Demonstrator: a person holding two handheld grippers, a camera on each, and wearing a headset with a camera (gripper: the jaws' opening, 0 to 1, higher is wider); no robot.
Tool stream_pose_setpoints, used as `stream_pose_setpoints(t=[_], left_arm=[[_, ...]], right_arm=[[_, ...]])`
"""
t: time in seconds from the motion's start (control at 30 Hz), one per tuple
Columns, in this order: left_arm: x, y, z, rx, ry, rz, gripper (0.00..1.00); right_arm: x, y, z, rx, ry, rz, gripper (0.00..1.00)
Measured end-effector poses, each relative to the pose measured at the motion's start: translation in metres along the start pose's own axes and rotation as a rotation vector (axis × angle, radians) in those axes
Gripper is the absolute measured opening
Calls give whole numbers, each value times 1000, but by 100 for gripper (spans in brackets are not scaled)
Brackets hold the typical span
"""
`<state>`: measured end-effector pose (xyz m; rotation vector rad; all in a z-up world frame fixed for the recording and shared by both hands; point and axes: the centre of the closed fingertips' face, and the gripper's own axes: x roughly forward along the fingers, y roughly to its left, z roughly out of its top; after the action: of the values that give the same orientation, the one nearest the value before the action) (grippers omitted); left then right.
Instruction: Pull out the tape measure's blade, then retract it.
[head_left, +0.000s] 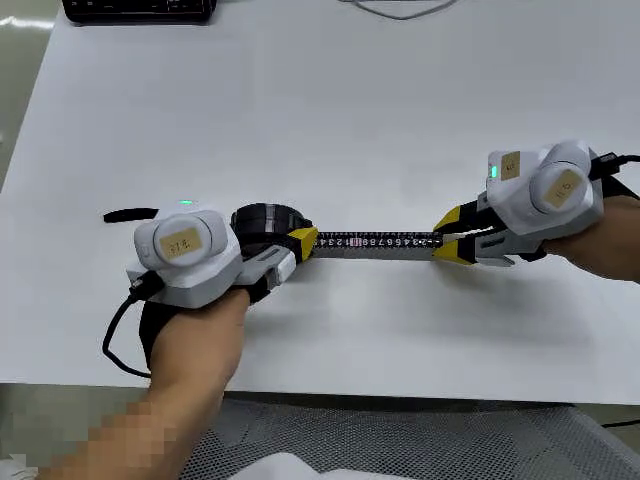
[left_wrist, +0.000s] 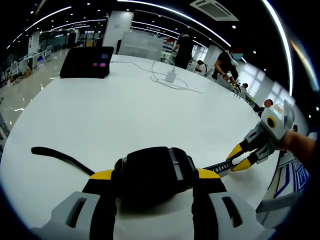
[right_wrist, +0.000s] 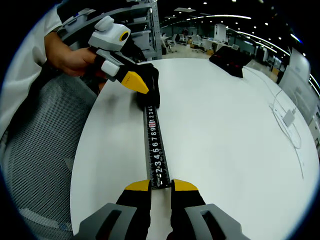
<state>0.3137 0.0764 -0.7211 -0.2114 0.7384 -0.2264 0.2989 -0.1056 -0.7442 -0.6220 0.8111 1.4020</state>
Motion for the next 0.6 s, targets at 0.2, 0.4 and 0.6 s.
stream_pose_setpoints(t=[0.2,0.4,0.6], left_arm=[[0,0,0,-4,-3,-4,57],[0,0,0,-3,-3,-5,57],[-1,0,0,-6,-4,-7,57]], right_arm=[[4,0,5,1,-13,6,11],[9,0,11,-3,-18,13,11],[14,1,18,-3,-30,22,11]])
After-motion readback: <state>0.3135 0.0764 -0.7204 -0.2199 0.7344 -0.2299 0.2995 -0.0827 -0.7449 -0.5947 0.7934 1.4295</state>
